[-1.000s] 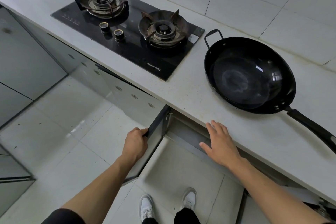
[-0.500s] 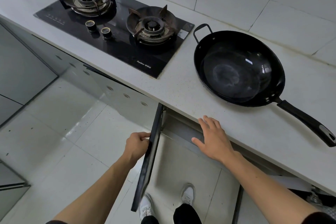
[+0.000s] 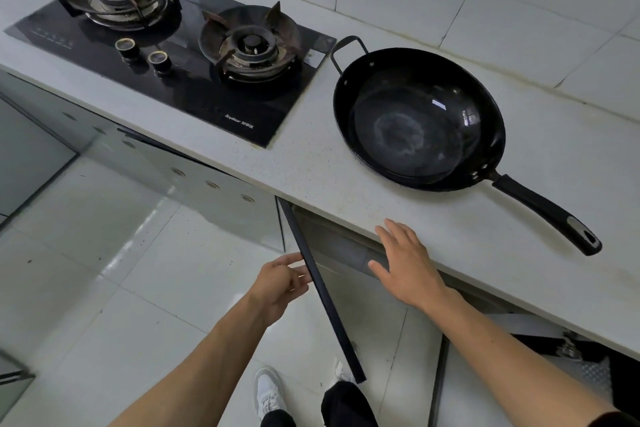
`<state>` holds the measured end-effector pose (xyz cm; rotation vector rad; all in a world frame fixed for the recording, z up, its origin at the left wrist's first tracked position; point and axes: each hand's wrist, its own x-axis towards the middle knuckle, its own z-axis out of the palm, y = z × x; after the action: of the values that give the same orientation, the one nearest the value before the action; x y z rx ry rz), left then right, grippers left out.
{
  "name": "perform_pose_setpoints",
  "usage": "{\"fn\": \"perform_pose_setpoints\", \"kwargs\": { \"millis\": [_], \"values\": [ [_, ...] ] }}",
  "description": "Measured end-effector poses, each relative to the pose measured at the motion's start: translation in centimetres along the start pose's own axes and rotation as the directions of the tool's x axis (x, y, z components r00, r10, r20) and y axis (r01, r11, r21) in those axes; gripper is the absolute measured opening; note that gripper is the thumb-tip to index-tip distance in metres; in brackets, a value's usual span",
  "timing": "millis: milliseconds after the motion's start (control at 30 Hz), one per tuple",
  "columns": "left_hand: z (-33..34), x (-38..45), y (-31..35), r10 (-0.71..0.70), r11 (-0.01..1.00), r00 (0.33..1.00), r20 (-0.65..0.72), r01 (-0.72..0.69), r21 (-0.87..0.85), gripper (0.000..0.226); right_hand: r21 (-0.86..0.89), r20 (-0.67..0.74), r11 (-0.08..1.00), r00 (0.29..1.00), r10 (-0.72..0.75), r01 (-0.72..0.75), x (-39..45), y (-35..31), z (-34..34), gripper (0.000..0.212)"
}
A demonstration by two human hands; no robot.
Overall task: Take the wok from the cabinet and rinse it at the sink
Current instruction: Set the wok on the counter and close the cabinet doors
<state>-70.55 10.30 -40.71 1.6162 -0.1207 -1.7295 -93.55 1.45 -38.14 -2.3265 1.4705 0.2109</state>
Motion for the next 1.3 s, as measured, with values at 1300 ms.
{"fn": "perform_pose_setpoints", "kwargs": {
  "millis": [1300],
  "values": [
    [10.2, 4.8, 2.3, -0.048, 0.721, 0.998, 0.032, 0.057, -0.690, 0.069, 0.036, -0.011, 0.990, 0.991, -0.137, 0.137, 0.1, 2.6, -0.6, 0.074]
  ]
}}
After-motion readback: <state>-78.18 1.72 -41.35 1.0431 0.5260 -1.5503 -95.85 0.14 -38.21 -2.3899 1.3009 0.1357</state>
